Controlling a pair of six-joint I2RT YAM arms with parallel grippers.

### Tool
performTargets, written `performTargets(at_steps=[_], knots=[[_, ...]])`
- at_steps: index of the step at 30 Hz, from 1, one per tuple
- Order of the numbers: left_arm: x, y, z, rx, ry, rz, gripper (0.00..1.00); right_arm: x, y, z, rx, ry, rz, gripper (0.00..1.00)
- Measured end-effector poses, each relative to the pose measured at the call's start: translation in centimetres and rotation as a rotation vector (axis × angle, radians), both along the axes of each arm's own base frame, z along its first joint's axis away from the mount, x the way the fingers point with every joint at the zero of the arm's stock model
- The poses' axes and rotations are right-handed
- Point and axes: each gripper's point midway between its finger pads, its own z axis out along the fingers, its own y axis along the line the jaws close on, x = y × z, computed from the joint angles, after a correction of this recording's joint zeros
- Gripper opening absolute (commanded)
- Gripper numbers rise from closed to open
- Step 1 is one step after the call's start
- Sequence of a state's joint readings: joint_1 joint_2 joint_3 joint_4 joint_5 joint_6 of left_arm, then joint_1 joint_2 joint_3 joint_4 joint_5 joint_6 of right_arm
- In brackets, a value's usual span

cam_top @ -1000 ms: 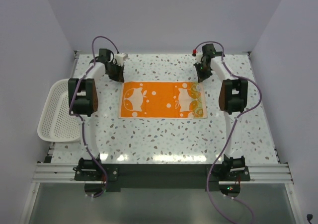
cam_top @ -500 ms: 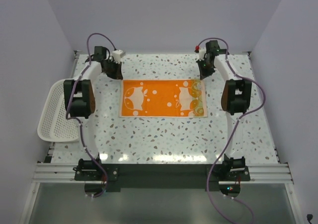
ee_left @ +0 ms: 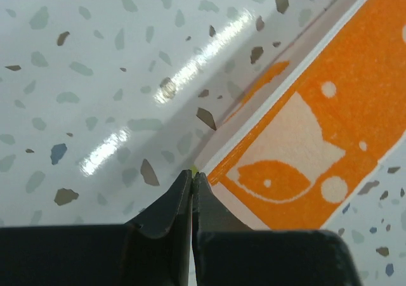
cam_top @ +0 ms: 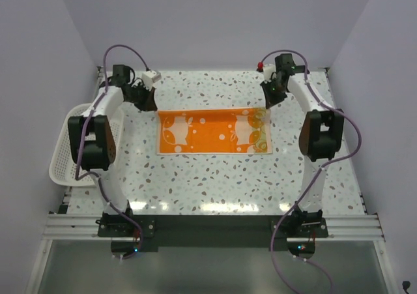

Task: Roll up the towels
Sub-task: Fold the towel

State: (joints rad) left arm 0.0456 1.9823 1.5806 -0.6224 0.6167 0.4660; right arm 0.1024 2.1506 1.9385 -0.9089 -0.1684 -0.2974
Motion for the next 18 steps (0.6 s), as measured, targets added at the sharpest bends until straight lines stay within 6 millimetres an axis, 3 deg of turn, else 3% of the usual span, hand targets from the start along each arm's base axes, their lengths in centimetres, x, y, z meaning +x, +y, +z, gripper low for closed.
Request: performTargets(at_steps=[6,10,15,18], knots=[[-5.9,-0.1,-0.3,0.044,0.030,-0.112,0.00,-4.3,-0.3,-0.1,-0.006,0.058,0.054,0.00],[-9.1,0.2,-2.5,0.070,0.087,-0.147,0.00,-7.5,-0.2,-1.4,0.005,0.123,0.083,0.00],[-10.8,0.4,-5.3,0.077,0.165,-0.148,0.00,-10.5,-0.2,-4.1,0.012,0.225,0.093,0.00],[-11.3,0.3,-6.5,0.077,0.193,-0.142,0.00,-11.1,-0.2,-4.9,0.014,0.247,0.093,0.00]])
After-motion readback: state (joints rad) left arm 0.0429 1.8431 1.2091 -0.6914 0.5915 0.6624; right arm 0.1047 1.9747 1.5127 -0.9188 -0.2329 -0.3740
